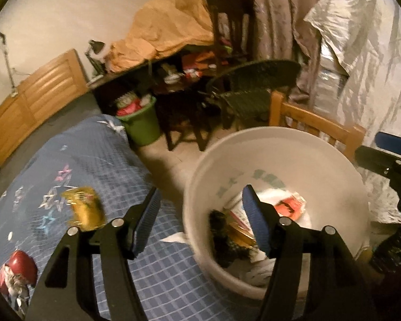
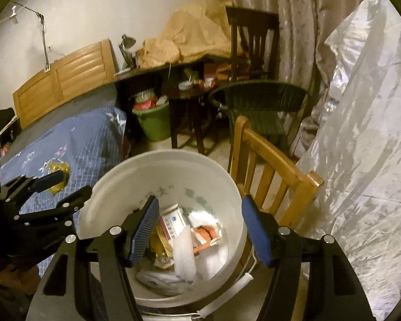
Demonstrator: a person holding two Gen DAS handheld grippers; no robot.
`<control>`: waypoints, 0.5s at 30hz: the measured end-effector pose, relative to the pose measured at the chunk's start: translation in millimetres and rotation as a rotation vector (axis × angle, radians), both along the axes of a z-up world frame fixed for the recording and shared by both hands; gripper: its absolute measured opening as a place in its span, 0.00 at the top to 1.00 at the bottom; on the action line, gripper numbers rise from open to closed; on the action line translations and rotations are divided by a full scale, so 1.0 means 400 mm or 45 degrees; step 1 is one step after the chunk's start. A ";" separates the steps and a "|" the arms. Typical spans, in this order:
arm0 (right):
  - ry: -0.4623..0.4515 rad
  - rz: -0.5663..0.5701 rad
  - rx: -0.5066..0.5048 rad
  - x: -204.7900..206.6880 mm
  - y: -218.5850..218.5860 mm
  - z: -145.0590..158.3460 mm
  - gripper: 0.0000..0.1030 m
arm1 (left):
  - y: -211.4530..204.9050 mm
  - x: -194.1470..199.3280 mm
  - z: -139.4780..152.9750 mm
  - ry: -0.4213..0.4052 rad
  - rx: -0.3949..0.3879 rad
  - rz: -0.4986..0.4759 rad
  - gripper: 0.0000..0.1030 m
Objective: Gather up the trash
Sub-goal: 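Move both tools back over the bed toward the remaining trash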
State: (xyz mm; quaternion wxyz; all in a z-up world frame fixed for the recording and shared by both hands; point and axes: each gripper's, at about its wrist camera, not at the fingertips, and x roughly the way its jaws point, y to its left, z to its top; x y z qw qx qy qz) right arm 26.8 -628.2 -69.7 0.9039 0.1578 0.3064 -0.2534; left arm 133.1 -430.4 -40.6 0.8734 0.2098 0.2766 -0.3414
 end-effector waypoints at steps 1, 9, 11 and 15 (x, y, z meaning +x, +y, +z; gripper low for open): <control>-0.026 -0.018 -0.026 -0.007 0.013 0.005 0.33 | 0.017 -0.002 0.006 -0.023 -0.008 0.021 0.32; -0.211 -0.089 -0.101 -0.050 0.109 0.022 0.05 | 0.232 0.003 0.017 -0.042 -0.057 0.176 0.16; -0.220 -0.068 -0.102 -0.047 0.142 0.015 0.05 | 0.297 0.008 0.016 -0.033 -0.069 0.222 0.12; -0.198 0.004 -0.073 -0.015 0.217 -0.008 0.05 | 0.461 0.027 0.020 0.002 -0.116 0.343 0.10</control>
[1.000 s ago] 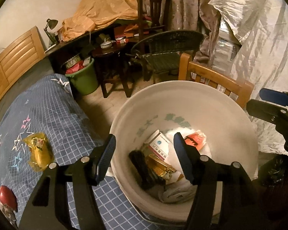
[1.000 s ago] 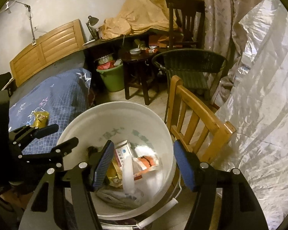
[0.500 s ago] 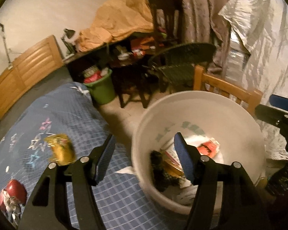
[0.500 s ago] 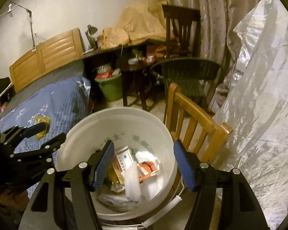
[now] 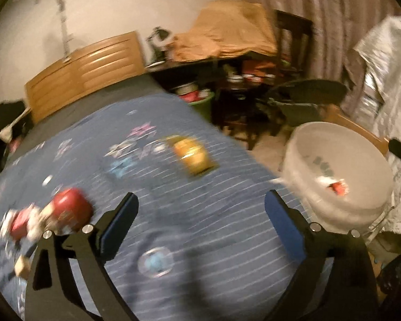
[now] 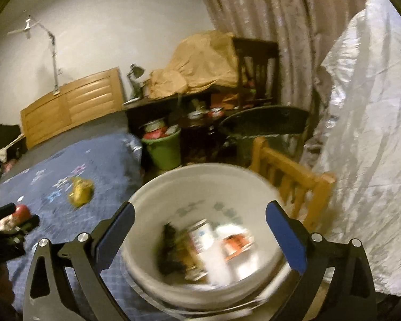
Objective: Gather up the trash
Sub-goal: 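Move both tools back over the bed toward the remaining trash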
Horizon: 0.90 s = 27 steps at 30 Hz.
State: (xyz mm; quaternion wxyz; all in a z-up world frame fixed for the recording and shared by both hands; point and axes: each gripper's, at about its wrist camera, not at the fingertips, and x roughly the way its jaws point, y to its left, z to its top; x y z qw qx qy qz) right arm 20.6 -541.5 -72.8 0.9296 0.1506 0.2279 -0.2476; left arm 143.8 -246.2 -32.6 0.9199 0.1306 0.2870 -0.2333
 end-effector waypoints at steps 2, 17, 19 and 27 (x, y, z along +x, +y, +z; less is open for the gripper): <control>0.012 0.051 0.021 0.020 0.041 -0.013 0.05 | 0.092 0.011 0.007 0.009 -0.029 0.070 0.08; 0.109 0.645 0.113 0.254 0.459 -0.059 0.05 | 0.859 0.215 0.026 0.199 -0.219 0.734 0.06; 0.126 0.708 0.116 0.284 0.514 -0.060 0.05 | 0.910 0.264 0.024 0.206 -0.180 0.736 0.06; 0.191 0.856 0.110 0.361 0.649 -0.077 0.05 | 0.953 0.435 -0.058 0.287 -0.032 0.623 0.28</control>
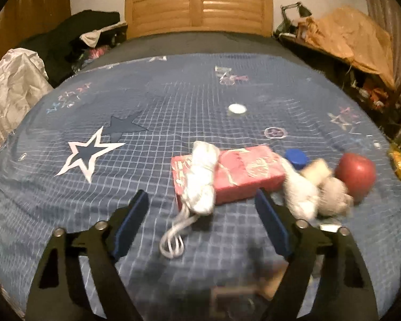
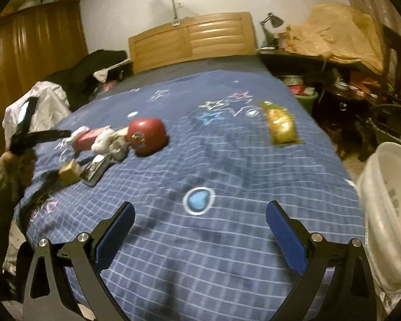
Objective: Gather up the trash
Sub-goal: 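Move both tools back over the bed toward the remaining trash, then grasp the white rolled cloth with strings with the left tool, then grasp the black Fate snack packet with the right tool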
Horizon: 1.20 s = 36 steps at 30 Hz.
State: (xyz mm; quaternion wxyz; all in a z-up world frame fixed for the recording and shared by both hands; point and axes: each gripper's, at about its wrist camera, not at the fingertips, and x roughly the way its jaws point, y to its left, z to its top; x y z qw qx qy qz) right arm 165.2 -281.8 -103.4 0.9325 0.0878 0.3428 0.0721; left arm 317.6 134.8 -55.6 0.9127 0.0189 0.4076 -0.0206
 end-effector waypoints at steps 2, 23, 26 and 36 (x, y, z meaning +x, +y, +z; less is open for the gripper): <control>0.015 0.013 -0.008 0.009 0.014 -0.005 0.05 | 0.005 0.034 -0.022 0.021 -0.006 0.002 0.35; 0.031 0.197 0.003 0.058 0.130 0.010 0.05 | 0.068 -0.277 0.026 -0.143 -0.110 0.110 0.75; 0.026 0.266 -0.005 0.077 0.180 0.017 0.06 | 0.066 -0.331 0.000 -0.112 -0.092 0.136 0.75; 0.125 0.420 0.052 0.223 0.416 0.009 0.26 | 0.094 -0.363 -0.100 -0.002 -0.135 0.196 0.75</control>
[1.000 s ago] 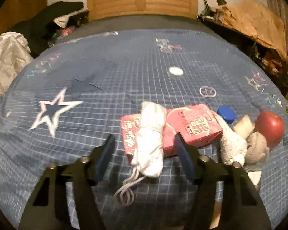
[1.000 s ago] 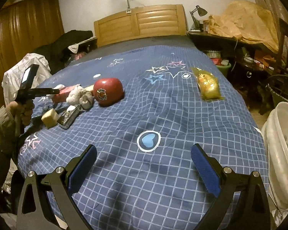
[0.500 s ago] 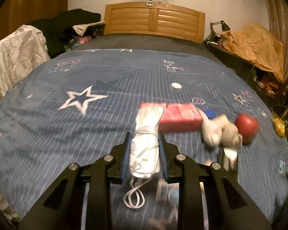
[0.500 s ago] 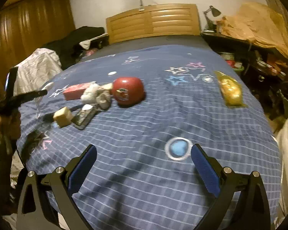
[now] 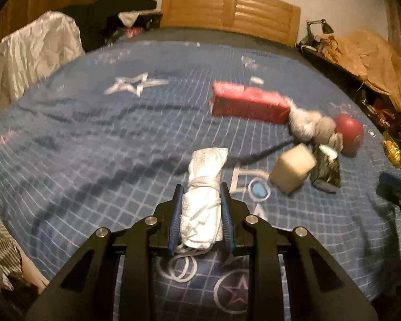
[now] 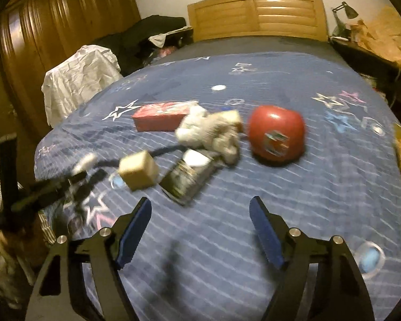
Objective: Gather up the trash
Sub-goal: 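Grasp the black Fate snack packet with the right tool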
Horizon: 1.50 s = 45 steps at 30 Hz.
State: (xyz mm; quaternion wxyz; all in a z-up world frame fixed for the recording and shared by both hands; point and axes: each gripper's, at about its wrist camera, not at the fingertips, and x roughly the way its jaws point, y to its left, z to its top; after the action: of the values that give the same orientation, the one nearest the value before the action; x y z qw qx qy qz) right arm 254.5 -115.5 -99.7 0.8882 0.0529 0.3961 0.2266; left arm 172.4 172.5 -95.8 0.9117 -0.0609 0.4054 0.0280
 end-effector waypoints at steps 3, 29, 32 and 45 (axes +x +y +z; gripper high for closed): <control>0.038 -0.014 -0.039 0.048 0.065 -0.018 0.26 | 0.011 0.005 -0.035 0.038 -0.044 0.006 0.75; 0.189 -0.020 -0.137 -0.168 -0.242 0.026 0.82 | -0.127 -0.121 -0.010 0.098 -0.141 -0.287 0.75; 0.193 0.035 -0.279 -0.202 -0.267 0.028 0.81 | -0.186 -0.122 -0.015 0.102 -0.146 -0.345 0.75; -0.005 -0.185 -0.104 -0.263 -0.337 -0.013 0.29 | -0.232 -0.151 -0.002 -0.032 0.000 -0.333 0.39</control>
State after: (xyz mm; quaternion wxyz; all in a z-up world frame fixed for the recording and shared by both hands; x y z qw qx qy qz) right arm 149.5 -250.4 -104.9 0.9045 0.0448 0.3985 0.1453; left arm 111.9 79.7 -96.7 0.9126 -0.0078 0.3984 -0.0918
